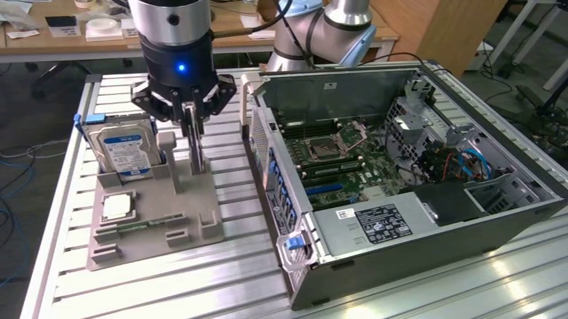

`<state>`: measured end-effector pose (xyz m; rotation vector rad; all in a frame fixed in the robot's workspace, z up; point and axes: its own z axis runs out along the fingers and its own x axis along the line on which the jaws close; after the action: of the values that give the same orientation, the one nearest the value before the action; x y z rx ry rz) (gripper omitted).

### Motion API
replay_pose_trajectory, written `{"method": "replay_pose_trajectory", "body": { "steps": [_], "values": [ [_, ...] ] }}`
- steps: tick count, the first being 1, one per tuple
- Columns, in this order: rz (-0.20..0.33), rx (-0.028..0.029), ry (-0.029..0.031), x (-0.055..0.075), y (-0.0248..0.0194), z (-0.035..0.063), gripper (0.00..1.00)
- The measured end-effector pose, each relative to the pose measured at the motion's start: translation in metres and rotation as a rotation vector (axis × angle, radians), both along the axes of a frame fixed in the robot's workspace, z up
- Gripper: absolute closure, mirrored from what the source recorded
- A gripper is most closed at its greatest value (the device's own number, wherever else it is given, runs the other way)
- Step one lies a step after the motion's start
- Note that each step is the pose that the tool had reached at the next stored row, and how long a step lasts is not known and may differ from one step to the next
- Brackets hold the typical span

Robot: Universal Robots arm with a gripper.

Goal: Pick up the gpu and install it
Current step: 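Pick up the gpu and move the gpu toward the slot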

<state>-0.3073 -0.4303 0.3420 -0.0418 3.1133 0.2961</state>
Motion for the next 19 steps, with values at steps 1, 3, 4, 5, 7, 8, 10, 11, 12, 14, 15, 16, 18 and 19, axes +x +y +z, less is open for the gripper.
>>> {"method": "replay_pose_trajectory", "body": {
  "steps": [1,3,4,5,7,8,10,11,12,14,15,16,18,19],
  "values": [
    [0.000,0.0008,-0.0001,0.0000,-0.0001,0.0006,0.72],
    [0.000,0.0015,0.0000,0.0000,0.0000,0.0020,0.72],
    [0.000,0.0018,0.0000,0.0000,0.0000,0.0025,0.72],
    [0.000,0.0021,-0.0001,0.0000,0.0000,0.0029,0.72],
    [0.000,0.0024,-0.0001,0.0000,0.0000,0.0038,0.72],
    [0.000,0.0024,0.0000,0.0000,0.0000,0.0043,0.72],
    [0.000,0.0024,0.0000,0.0000,0.0000,0.0053,0.72],
    [0.000,0.0026,-0.0001,0.0000,-0.0001,0.0058,0.72],
    [0.000,0.0026,0.0000,0.0000,-0.0001,0.0064,0.72],
    [0.000,0.0027,-0.0001,0.0000,-0.0001,0.0074,0.72],
    [0.000,0.0028,0.0000,0.0000,-0.0001,0.0079,0.72],
    [0.000,0.0029,0.0000,0.0000,-0.0001,0.0085,0.72],
    [0.000,0.0030,-0.0001,0.0000,-0.0001,0.0096,0.72],
    [0.000,0.0031,0.0000,0.0000,-0.0001,0.0103,0.72]
  ]
}}
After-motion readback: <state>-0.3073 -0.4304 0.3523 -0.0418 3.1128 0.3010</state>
